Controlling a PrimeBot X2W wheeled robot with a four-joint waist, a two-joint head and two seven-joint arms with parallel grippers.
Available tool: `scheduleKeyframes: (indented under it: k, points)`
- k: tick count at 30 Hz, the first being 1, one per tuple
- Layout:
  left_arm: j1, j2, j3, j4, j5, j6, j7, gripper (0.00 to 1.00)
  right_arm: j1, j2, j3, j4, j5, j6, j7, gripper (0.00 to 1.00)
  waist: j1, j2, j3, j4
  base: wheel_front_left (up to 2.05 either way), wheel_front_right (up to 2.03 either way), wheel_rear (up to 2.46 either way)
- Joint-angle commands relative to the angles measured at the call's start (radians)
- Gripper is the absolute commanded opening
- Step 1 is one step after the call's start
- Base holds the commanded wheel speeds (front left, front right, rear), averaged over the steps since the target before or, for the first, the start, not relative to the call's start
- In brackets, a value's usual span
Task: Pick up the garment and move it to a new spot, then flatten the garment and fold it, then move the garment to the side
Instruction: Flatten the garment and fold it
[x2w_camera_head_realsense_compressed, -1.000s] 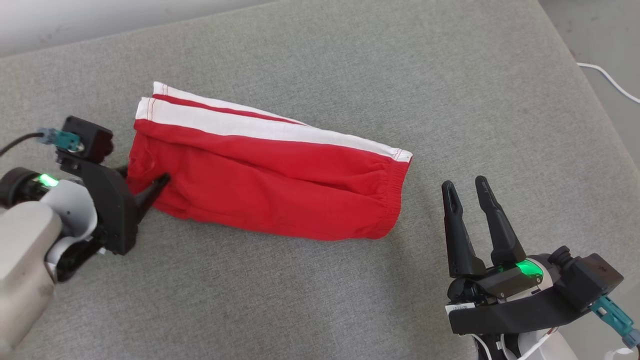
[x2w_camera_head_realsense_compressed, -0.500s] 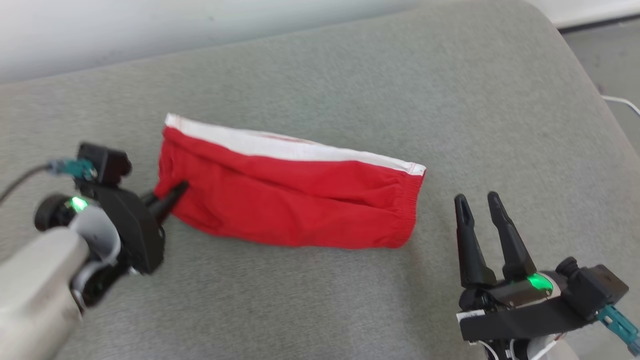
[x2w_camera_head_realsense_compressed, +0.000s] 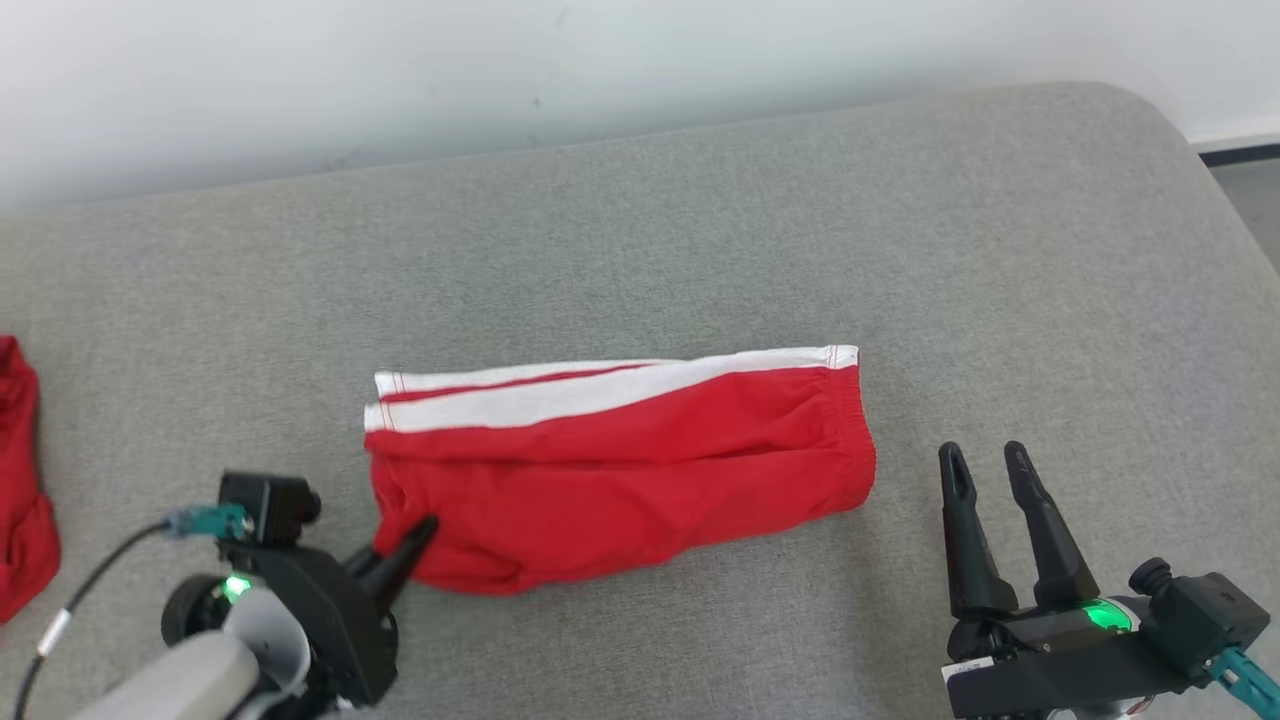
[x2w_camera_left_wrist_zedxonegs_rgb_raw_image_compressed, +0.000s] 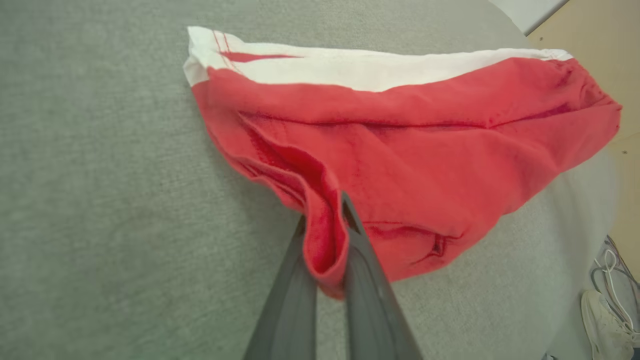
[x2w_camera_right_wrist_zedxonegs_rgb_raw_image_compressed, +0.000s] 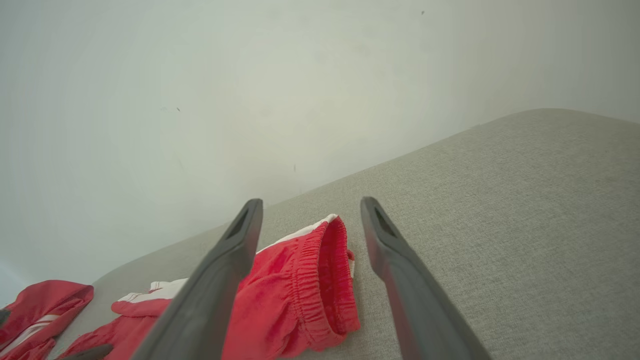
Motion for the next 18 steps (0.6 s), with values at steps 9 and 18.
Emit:
scheduleKeyframes:
  k: [9, 18]
  points:
    - [0.052, -0.056, 0.043, 0.045, 0.051, 0.05, -0.156, 1.0, 0.006, -0.022, -0.017, -0.003, -0.025, -0.002, 0.013, 1.0, 0.0001, 0.0001, -0.057, 0.041, 0.0, 0.0, 0.0]
    - [0.154, -0.119, 0.334, 0.028, 0.178, 0.106, -0.18, 1.0, 0.024, -0.022, -0.048, -0.02, -0.047, -0.002, 0.015, 1.0, 0.0001, 0.0001, -0.106, 0.101, 0.0, 0.0, 0.0]
